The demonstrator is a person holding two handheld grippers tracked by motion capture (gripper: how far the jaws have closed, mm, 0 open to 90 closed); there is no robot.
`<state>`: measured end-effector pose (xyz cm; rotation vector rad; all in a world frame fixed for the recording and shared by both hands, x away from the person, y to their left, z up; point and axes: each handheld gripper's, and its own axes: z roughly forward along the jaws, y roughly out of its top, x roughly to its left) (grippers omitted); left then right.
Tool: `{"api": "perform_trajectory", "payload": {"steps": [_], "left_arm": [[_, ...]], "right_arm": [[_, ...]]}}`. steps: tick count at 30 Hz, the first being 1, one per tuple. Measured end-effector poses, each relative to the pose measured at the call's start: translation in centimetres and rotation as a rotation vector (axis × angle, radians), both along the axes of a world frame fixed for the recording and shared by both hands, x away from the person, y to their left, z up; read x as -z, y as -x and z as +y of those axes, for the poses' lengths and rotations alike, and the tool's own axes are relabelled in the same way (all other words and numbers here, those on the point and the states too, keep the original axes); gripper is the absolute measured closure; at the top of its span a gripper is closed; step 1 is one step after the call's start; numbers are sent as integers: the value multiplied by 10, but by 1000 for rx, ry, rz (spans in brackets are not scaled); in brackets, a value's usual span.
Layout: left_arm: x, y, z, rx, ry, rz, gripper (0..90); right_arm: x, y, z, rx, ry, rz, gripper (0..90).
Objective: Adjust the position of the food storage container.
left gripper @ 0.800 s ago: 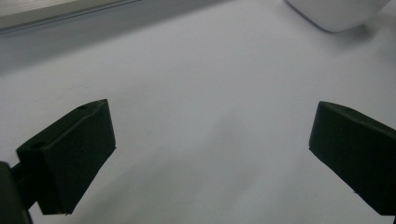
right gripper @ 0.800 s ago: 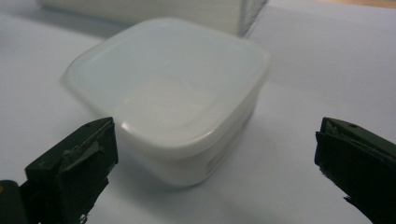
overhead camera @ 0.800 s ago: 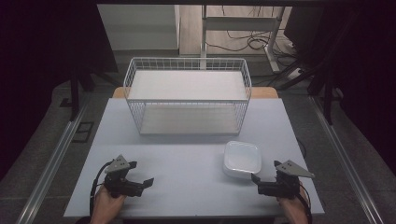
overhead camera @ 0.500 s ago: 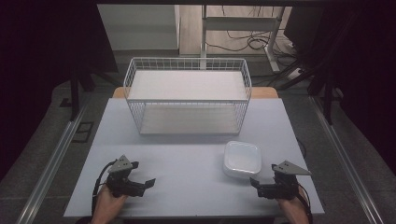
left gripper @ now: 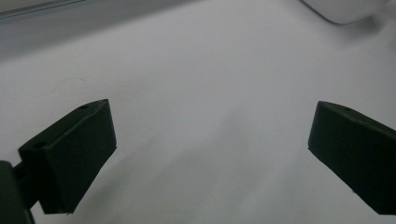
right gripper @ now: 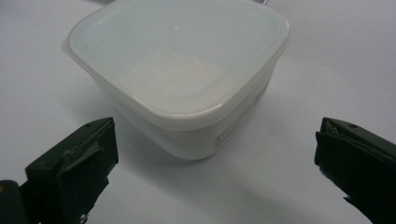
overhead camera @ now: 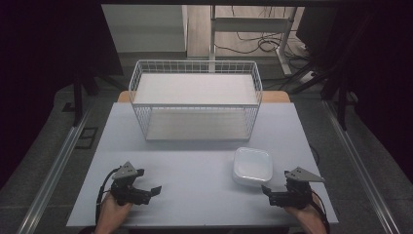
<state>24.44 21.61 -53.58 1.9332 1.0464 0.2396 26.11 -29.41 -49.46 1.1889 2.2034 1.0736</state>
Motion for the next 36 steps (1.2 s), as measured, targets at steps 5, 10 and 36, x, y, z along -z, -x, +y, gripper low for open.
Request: {"api": "perform_trajectory", "payload": {"steps": [5, 10, 36], "left_arm": [[0, 0, 0, -1, 2, 15, 6], [0, 0, 0, -5, 2, 18, 7], [-2, 0, -1, -20, 8, 8, 15]], "right_arm": [[-9, 0, -4, -13, -21, 20, 0], [-18, -4, -10, 18, -55, 32, 24], [-19, -54, -15, 82, -27, 102, 893]]}}
